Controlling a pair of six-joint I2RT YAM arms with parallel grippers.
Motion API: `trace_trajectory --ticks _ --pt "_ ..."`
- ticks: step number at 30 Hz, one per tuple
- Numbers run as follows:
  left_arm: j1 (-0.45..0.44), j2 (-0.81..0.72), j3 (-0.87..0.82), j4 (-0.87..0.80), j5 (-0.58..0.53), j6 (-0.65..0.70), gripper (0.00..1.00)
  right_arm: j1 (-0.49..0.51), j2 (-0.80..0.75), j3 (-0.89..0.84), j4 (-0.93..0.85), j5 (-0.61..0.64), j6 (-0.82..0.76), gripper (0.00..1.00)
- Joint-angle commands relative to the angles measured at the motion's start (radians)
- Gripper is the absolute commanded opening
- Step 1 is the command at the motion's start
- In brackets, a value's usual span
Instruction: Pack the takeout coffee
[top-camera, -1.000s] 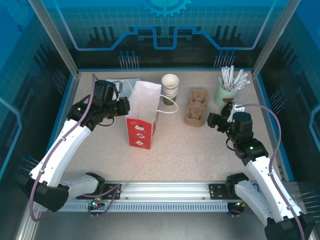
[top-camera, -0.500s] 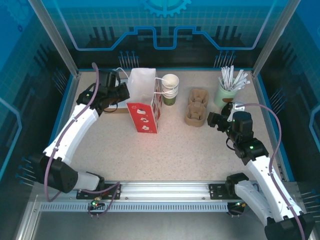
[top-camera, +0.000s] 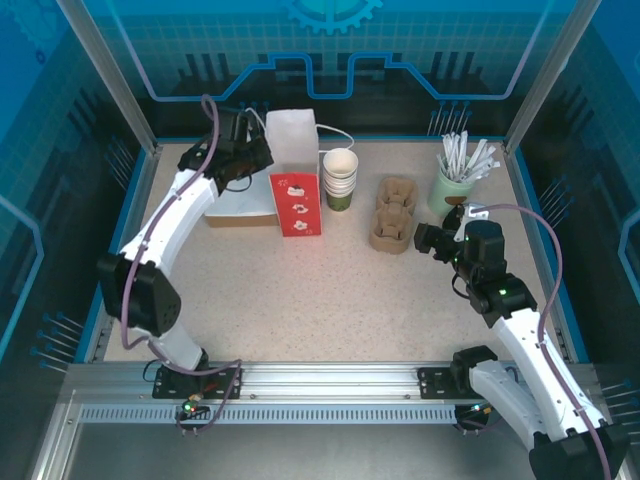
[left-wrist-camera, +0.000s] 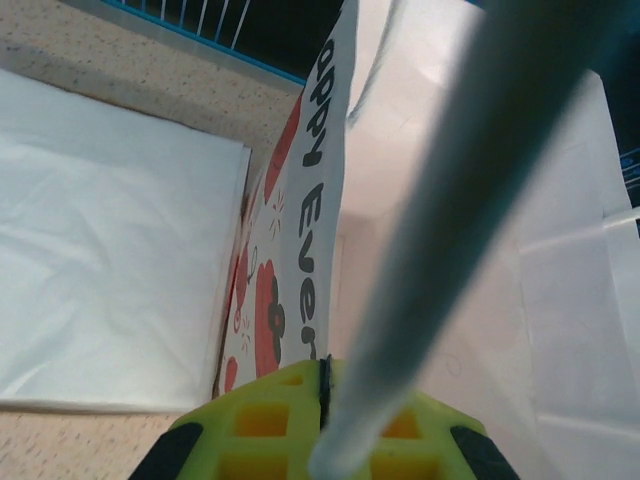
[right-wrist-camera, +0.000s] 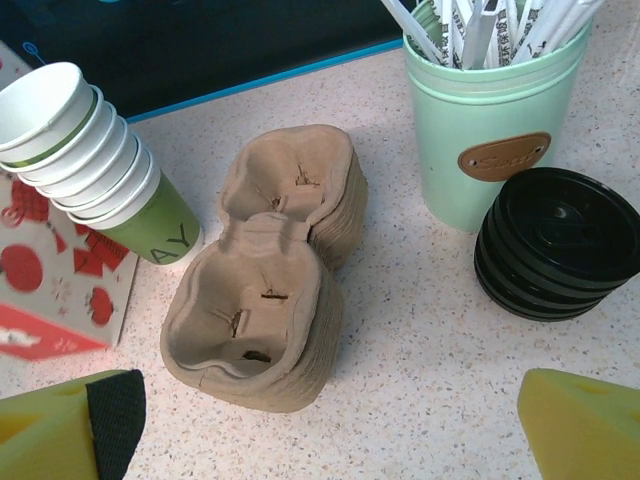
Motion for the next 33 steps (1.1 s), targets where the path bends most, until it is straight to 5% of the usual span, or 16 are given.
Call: trace_trajectory --ticks 1,4,11,18,26,33 --pt "0.011 0.067 0.109 -0.029 0.002 0.012 0.00 0.012 0.016 0.045 -0.041 -0.032 -0.009 0.97" --pt "0.014 0.105 0.158 -0.044 -0.002 0.025 0.03 0.013 0.046 0.072 -0.067 -0.070 -0.015 0.96" --pt "0.027 0.083 0.200 -0.101 0.023 0.062 0.39 0.012 0.172 0.219 -0.119 -0.237 0.009 0.89" --pt "0.029 -0.124 0.069 -0.104 0.099 0.089 0.77 0.016 0.398 0.437 -0.120 -0.409 0.088 0.79" --pt "0.029 -0.532 -0.386 0.105 0.276 -0.037 0.89 0.041 0.737 0.682 -0.055 -0.483 0.148 0.70" --pt "0.029 -0.802 -0.718 0.158 0.301 -0.155 0.91 0.068 1.012 0.935 -0.133 -0.466 0.149 0.61"
